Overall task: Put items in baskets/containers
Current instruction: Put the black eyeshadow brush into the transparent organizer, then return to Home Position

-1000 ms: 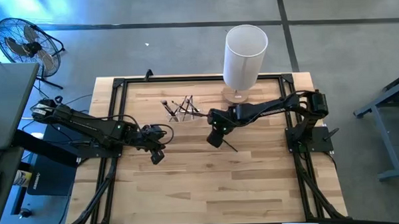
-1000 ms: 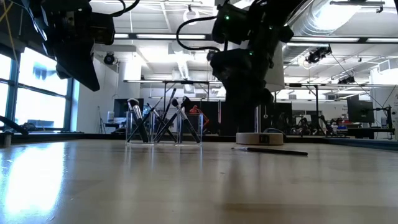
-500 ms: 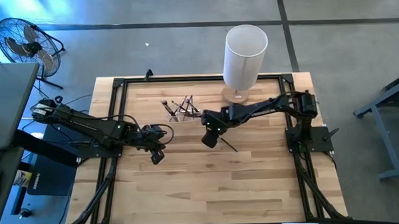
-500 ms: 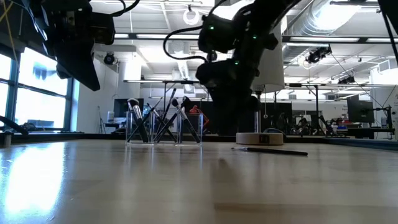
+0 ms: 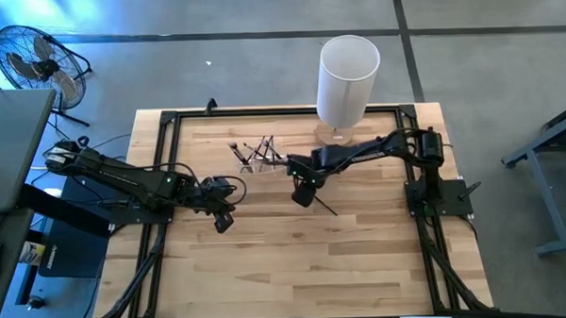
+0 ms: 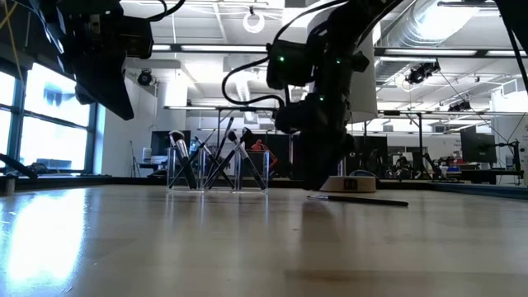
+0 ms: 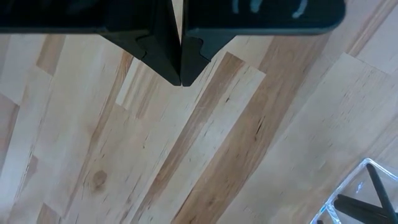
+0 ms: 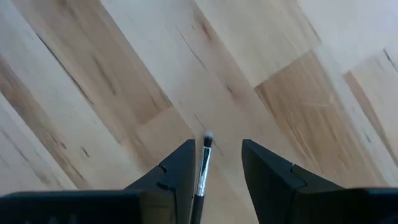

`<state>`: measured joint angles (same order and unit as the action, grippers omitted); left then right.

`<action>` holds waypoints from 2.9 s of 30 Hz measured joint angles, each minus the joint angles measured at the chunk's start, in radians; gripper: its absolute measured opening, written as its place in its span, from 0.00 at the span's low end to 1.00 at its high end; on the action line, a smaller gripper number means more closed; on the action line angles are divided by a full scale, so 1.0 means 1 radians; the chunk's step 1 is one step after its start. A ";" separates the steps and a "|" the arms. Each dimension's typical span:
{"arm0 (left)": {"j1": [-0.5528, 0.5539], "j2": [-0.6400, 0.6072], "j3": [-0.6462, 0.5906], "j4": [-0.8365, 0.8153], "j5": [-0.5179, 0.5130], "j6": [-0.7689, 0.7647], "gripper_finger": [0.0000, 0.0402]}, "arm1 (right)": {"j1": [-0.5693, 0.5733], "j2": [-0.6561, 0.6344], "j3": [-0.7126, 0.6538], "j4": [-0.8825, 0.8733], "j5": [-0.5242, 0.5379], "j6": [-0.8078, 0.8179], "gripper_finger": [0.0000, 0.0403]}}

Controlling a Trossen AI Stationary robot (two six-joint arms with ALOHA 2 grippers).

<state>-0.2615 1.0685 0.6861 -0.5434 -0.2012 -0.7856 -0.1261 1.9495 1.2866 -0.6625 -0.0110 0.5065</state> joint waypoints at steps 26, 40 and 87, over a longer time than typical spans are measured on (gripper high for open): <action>0.000 0.000 0.000 0.003 -0.002 -0.004 0.00 | 0.017 0.061 -0.011 0.055 0.007 -0.089 0.02; 0.000 0.000 0.000 0.023 0.000 -0.005 0.00 | 0.037 -0.152 -0.062 0.085 0.108 -0.117 0.00; 0.000 0.000 0.000 0.029 0.010 -0.006 0.00 | -0.195 -0.138 -0.241 1.102 0.056 -0.312 0.14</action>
<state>-0.2619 1.0689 0.6857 -0.5144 -0.1917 -0.7921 -0.3210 1.8117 1.0454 0.4393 0.0453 0.1949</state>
